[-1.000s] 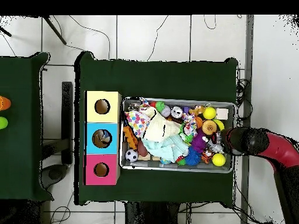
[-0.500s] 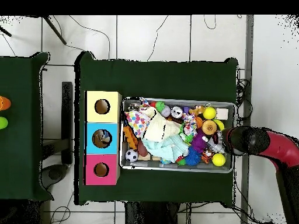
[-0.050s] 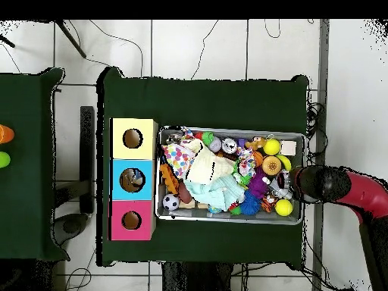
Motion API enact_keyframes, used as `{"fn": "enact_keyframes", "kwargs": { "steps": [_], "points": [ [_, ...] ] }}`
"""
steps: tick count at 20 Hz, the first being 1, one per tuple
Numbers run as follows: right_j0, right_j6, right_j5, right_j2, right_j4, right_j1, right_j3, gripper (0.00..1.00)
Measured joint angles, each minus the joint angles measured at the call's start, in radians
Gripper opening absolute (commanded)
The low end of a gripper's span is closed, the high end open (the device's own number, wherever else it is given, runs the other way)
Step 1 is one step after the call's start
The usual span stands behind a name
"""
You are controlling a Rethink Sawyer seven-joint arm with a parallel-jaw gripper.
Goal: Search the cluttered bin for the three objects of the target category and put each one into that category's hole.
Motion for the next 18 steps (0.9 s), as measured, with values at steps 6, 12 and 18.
{"fn": "enact_keyframes", "kwargs": {
  "steps": [6, 12, 18],
  "points": [
    [0.009, 0.000, 0.000, -0.011, -0.001, -0.010, 0.000, 0.00],
    [0.021, 0.000, 0.000, -0.028, -0.002, -0.025, 0.001, 0.00],
    [0.039, 0.000, 0.000, -0.044, -0.001, -0.047, 0.002, 0.00]
  ]
}}
